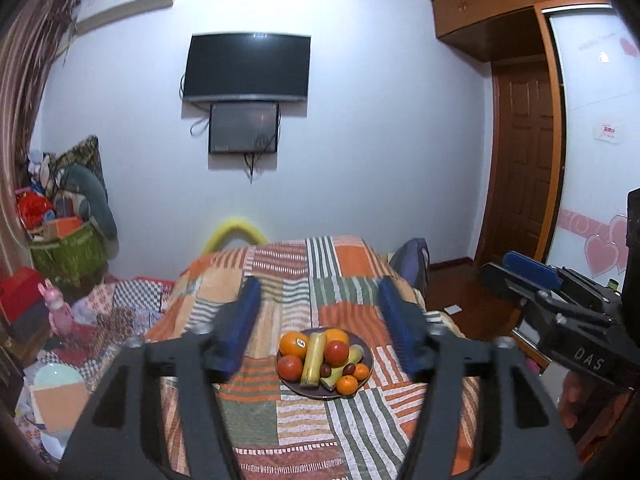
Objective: Organize fruits
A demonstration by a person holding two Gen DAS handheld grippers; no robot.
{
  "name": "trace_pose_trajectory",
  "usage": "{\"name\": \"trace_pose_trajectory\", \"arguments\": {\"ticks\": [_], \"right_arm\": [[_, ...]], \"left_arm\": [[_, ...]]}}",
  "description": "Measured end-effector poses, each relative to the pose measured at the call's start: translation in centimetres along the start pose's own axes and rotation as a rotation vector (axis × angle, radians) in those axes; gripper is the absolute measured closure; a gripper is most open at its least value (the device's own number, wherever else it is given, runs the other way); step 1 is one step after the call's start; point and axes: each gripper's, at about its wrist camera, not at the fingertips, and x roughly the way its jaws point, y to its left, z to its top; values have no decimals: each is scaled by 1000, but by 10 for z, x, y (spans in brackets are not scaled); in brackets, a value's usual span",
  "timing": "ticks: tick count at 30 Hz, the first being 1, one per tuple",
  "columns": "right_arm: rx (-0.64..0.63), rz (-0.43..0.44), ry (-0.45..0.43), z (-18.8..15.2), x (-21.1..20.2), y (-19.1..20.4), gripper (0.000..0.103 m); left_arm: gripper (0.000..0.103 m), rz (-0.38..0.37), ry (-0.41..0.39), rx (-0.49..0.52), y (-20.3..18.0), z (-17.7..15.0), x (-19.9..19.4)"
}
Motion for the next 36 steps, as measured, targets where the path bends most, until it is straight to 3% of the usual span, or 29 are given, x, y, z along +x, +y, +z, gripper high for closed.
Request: {"name": "trace_pose_trajectory", "arguments": {"ticks": [3, 13, 19, 36], "right_arm": [[-8, -28, -27, 0, -5, 3, 39], [-20, -105, -76, -3, -21, 12, 0], [-18, -134, -84, -3, -24, 14, 0], [-7, -137, -95, -8, -34, 14, 0]], "left_arm": [[32, 10, -30, 18, -6, 2, -13], [5, 36, -66, 4, -11, 0, -31], [0, 44, -72, -6, -9, -1, -36], [0, 46, -71, 1, -9, -3, -34]]}}
